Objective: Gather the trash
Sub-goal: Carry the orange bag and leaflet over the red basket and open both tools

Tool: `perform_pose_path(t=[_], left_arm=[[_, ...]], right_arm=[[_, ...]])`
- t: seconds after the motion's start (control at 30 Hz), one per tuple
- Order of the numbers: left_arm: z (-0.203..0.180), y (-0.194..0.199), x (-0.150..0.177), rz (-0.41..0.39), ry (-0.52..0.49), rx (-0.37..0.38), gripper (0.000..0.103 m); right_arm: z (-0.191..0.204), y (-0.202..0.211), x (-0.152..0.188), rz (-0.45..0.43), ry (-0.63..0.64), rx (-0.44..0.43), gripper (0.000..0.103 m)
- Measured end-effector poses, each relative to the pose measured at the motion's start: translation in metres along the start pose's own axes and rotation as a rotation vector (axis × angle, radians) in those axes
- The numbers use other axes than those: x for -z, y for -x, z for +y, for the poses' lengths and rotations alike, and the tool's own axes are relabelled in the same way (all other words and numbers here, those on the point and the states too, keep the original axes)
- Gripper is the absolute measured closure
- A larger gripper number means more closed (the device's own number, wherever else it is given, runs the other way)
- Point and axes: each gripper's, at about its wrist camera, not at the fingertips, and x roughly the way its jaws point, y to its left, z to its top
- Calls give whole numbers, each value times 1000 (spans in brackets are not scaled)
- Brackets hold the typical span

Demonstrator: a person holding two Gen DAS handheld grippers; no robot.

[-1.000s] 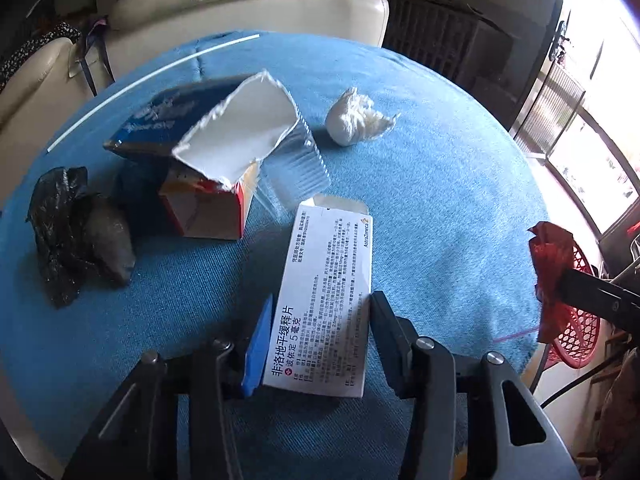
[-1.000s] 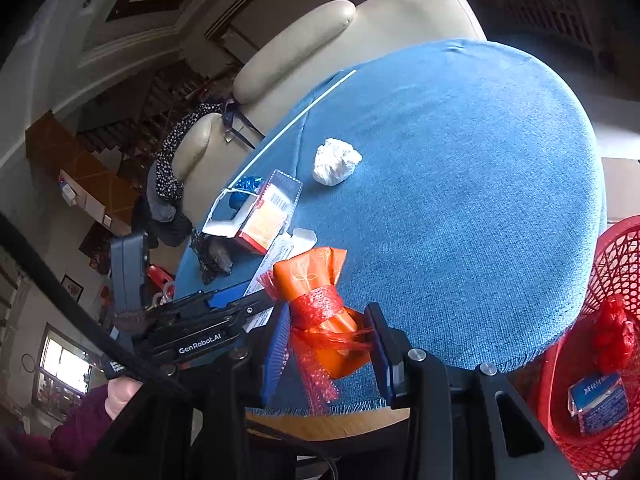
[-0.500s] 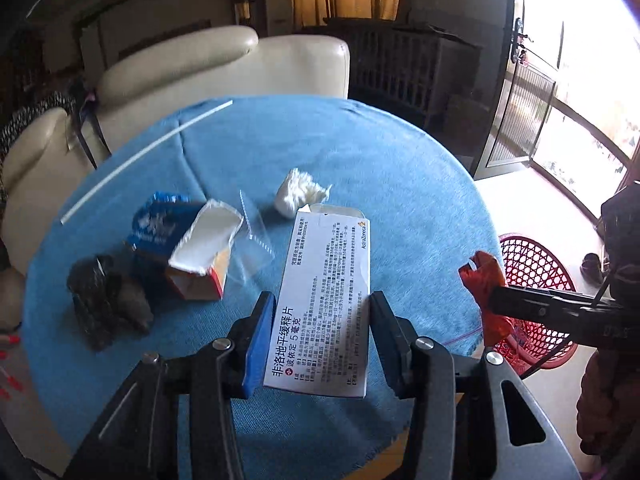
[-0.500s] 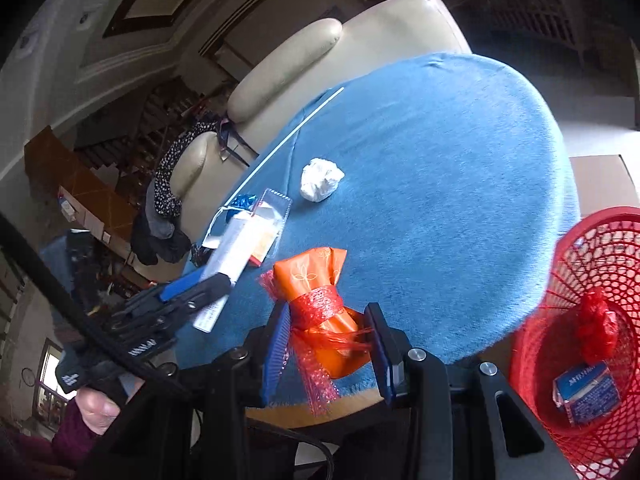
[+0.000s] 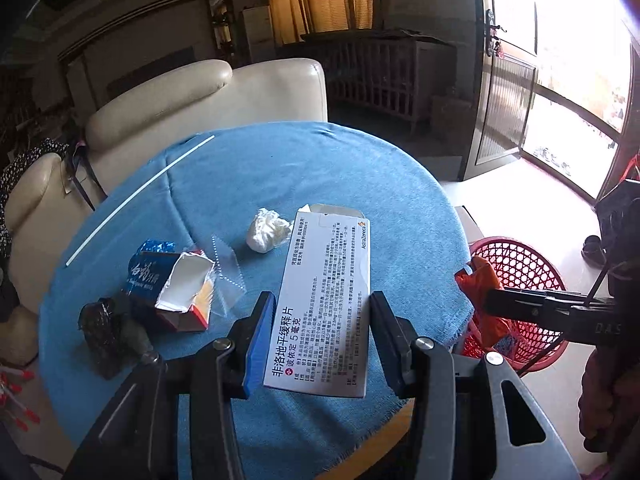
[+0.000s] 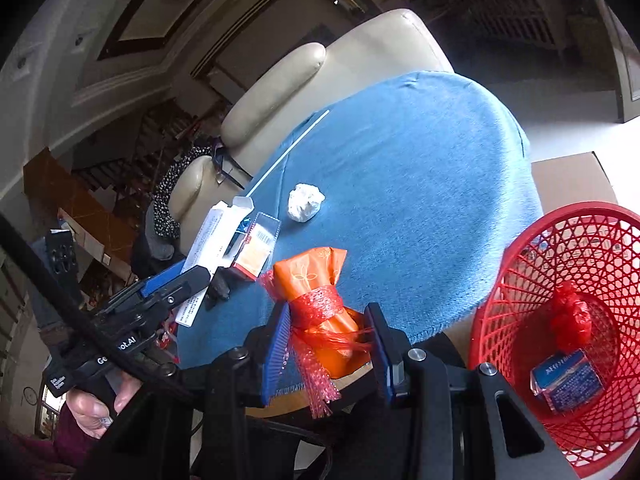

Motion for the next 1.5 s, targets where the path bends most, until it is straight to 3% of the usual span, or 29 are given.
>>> perform_pose_path(t=[0.37, 0.97, 1.5], left_arm=[[-23, -8, -6, 14, -51, 27, 54], [-69, -20, -14, 40, -154, 86, 54], [-130, -33, -19, 65, -247, 269, 54]], right_arm=[[-19, 26, 1, -43, -37, 18, 62], [-48, 66, 4, -125, -93, 119, 62], [-91, 117, 19, -193, -168, 261, 62]])
